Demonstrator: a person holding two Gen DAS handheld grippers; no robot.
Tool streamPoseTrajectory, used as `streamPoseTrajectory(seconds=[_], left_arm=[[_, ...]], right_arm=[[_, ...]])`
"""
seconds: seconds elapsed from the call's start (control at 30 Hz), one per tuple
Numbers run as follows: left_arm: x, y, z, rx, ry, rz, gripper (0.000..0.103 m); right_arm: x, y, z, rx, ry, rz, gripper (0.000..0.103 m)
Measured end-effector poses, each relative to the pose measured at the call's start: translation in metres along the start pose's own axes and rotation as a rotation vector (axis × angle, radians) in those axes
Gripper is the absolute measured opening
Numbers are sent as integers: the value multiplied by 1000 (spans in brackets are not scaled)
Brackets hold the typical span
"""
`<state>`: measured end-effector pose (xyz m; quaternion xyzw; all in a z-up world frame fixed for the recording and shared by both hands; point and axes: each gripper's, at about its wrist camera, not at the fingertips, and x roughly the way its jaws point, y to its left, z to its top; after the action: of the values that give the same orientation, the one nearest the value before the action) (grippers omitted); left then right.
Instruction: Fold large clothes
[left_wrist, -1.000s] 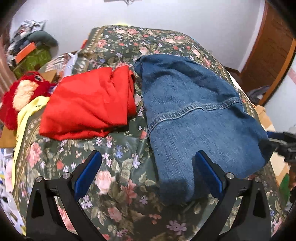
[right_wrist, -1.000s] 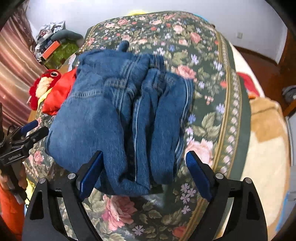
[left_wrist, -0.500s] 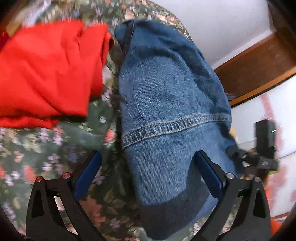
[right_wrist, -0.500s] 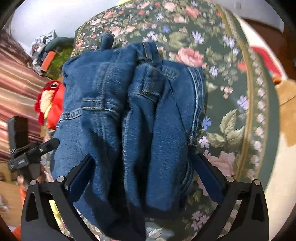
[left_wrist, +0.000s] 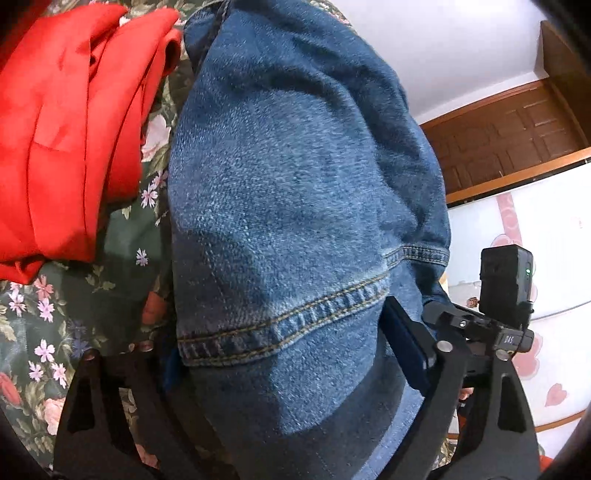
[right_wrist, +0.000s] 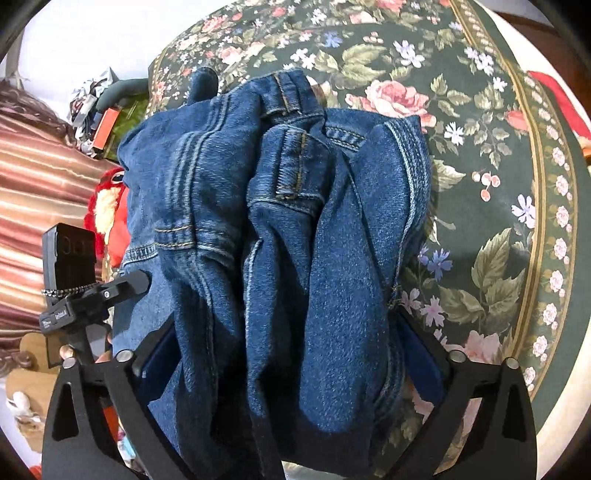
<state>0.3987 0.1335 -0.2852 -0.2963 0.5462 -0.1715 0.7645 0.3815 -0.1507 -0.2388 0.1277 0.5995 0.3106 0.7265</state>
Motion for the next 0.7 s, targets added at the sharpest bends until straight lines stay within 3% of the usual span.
streamPoseTrajectory(seconds=[0.23, 0.4, 0.7], left_arm=[[-26, -33, -11, 63, -62, 8, 59], [-60, -62, -20, 109, -128, 18, 52], [-153, -74, -24, 170, -285, -23, 51]], right_arm=[[-21, 40, -2, -108, -80, -75, 39], [-37, 63, -7, -135, -110, -69, 34], [-65, 125, -2, -216, -216, -59, 34]])
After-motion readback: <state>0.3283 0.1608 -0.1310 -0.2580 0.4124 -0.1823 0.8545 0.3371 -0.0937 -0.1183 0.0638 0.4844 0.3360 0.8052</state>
